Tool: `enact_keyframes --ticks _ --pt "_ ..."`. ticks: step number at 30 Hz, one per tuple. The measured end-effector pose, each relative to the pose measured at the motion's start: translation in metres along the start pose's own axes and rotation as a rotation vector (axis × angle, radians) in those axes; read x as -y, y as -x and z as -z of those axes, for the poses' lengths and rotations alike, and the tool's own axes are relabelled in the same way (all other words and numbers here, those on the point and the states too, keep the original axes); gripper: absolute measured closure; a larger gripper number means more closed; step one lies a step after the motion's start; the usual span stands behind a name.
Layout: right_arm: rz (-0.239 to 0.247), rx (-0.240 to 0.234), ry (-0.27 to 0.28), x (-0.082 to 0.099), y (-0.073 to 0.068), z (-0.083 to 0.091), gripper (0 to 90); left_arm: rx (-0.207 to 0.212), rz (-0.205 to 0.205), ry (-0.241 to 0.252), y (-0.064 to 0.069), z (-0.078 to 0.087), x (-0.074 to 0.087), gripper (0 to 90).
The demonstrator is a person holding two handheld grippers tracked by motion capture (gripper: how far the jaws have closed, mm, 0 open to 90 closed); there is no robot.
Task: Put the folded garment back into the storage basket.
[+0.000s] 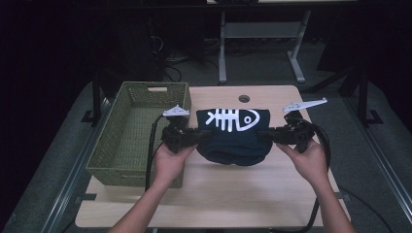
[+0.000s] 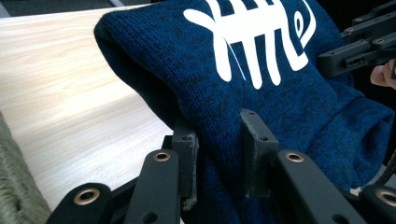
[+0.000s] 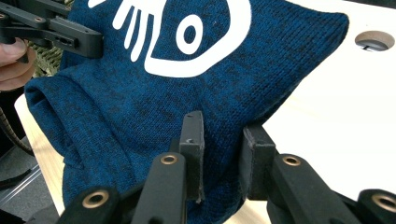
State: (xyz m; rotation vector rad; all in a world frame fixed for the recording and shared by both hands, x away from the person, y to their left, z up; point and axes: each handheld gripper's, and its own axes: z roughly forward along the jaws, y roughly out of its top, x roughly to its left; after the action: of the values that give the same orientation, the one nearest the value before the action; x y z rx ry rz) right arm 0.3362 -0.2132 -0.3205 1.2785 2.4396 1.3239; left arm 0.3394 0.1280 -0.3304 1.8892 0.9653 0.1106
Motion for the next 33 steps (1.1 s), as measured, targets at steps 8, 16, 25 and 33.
enact_keyframes --ticks 8,16,25,33 --pt "0.02 -0.004 -0.005 -0.011 -0.008 -0.006 73.7 -0.012 0.0 0.007 -0.007 0.011 -0.002 70.3" --pt "0.035 -0.008 -0.009 -0.019 -0.014 -0.013 73.6 -0.023 0.003 0.009 -0.012 0.019 -0.002 70.2" --pt "0.05 -0.013 -0.018 -0.026 -0.019 -0.018 73.6 -0.03 0.008 0.012 -0.017 0.027 -0.001 70.1" --pt "0.064 -0.018 -0.026 -0.036 -0.027 -0.025 73.6 -0.046 0.007 0.015 -0.024 0.038 -0.003 70.1"
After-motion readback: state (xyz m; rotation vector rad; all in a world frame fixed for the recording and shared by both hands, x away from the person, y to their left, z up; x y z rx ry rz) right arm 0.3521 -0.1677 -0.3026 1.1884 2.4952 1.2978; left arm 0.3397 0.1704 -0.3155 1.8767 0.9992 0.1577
